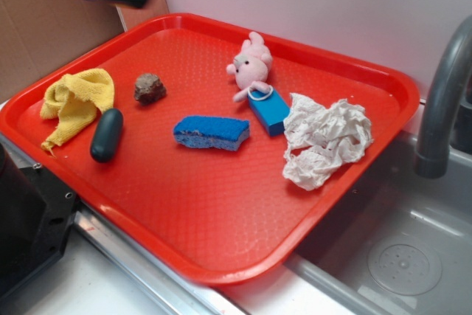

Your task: Grab the pink bunny.

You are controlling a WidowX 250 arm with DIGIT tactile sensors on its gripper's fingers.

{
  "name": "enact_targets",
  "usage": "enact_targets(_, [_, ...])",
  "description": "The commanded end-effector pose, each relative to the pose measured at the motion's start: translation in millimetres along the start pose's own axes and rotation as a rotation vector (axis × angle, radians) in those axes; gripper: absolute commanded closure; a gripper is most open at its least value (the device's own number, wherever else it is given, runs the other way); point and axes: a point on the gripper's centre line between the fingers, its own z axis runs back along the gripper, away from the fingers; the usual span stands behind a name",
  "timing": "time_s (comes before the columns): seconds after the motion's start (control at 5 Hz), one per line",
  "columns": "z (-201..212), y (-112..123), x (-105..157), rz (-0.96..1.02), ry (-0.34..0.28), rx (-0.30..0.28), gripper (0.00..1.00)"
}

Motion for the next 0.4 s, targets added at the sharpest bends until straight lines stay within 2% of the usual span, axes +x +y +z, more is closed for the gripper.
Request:
enact_targets(0.0, [-51.8,4.0,79.1,0.233,-0.077,-0.015,0.0])
enact_targets(0.2, [-86.9,6.6,94.8,0.245,-0.031,0.081,0.0])
